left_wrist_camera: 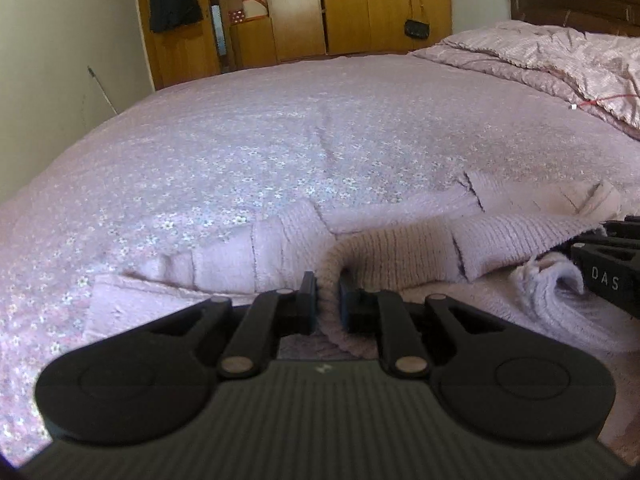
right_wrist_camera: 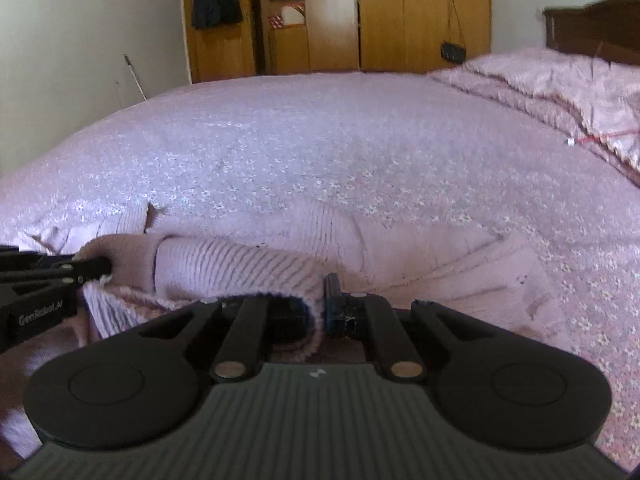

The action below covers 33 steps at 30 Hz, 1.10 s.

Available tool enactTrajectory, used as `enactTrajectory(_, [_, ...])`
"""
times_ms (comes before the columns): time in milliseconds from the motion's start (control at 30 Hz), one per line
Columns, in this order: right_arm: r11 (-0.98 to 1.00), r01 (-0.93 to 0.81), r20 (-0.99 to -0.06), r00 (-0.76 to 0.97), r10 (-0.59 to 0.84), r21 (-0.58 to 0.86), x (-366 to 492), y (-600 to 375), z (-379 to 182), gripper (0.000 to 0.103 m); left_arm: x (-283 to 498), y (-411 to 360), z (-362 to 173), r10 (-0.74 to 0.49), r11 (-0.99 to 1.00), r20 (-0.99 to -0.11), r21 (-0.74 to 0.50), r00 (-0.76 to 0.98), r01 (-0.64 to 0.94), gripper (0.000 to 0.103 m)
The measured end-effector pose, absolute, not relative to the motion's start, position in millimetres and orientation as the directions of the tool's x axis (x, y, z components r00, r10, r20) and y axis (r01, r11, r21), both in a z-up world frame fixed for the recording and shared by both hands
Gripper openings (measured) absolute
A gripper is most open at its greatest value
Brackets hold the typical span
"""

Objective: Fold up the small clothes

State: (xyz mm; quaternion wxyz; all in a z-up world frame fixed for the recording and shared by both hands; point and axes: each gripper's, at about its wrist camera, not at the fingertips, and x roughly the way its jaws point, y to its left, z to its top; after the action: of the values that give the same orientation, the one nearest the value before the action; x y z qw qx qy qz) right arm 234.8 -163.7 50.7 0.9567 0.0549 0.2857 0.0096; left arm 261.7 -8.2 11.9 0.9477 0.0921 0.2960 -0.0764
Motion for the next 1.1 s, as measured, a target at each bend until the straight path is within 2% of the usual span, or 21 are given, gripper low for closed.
enactTrajectory(133, [0.989,0.014,-0.550,0.832,0.070,0.149,237,-168,51,0.009,263,-7,15,-0.101,0.971,-0.583,0.118,0.806,0.207,0.016])
enactTrajectory(200, [0.984,0.012,-0.556,0.826,0.090,0.177,233,-172,56,0.012,262,-4,19,-0.104,0.974,-0.591,0.104,0.800,0.204,0.022])
enactTrajectory(267, [0.976,0.023,-0.560,0.822,0.104,0.215,228,-178,61,0.015,259,0,25,-0.091,0.978,-0.594,0.099,0.799,0.185,0.036])
enactTrajectory(300, [0.971,0.030,-0.560,0.821,0.110,0.236,221,-180,66,0.017,257,2,28,-0.090,0.979,-0.597,0.096,0.798,0.182,0.036])
enactTrajectory(433, [0.964,0.055,-0.550,0.829,0.101,0.259,203,-187,79,0.037,245,9,41,-0.103,0.978,-0.607,0.084,0.788,0.193,0.037])
enactTrajectory(467, [0.966,0.052,-0.545,0.833,0.099,0.254,197,-188,82,0.043,241,10,44,-0.105,0.977,-0.607,0.085,0.788,0.195,0.042])
enactTrajectory(567, [0.970,0.036,-0.531,0.841,0.099,0.238,179,-193,90,0.052,224,13,55,-0.099,0.974,-0.589,0.105,0.802,0.198,0.055])
enactTrajectory(933, [0.980,-0.043,-0.529,0.837,0.141,0.194,120,-190,94,0.062,173,11,64,-0.148,0.966,-0.599,0.083,0.787,0.245,0.056])
enactTrajectory(1100, [0.980,-0.066,-0.535,0.830,0.159,0.188,108,-184,90,0.065,156,2,59,-0.199,0.944,-0.607,0.094,0.769,0.318,0.056])
